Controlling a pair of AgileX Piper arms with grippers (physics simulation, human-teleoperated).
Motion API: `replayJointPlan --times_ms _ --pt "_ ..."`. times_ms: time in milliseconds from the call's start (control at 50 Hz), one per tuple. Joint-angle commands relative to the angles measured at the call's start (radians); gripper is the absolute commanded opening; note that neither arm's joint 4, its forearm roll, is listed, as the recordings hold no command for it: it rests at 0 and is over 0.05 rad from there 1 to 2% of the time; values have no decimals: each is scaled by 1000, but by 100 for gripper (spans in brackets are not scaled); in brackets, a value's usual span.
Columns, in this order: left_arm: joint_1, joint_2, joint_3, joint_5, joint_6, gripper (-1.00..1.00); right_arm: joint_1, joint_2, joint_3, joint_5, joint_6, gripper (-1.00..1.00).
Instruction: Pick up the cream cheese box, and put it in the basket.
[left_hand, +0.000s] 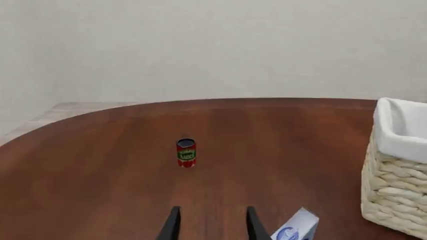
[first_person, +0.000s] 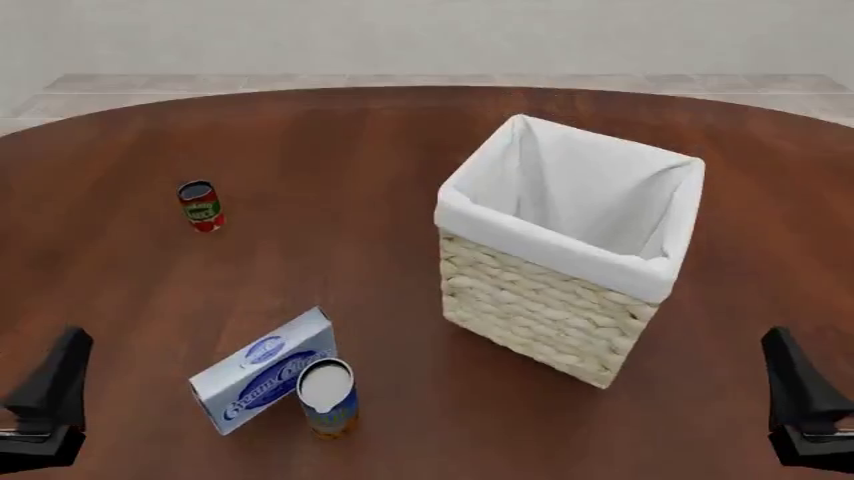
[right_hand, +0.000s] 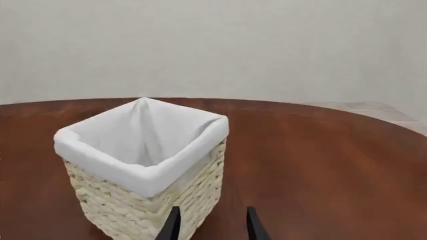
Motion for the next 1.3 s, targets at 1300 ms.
replayJointPlan --times_ms 1300 --pt "-123 202 -155 -31 32 100 41 5 0 -5 -6 100"
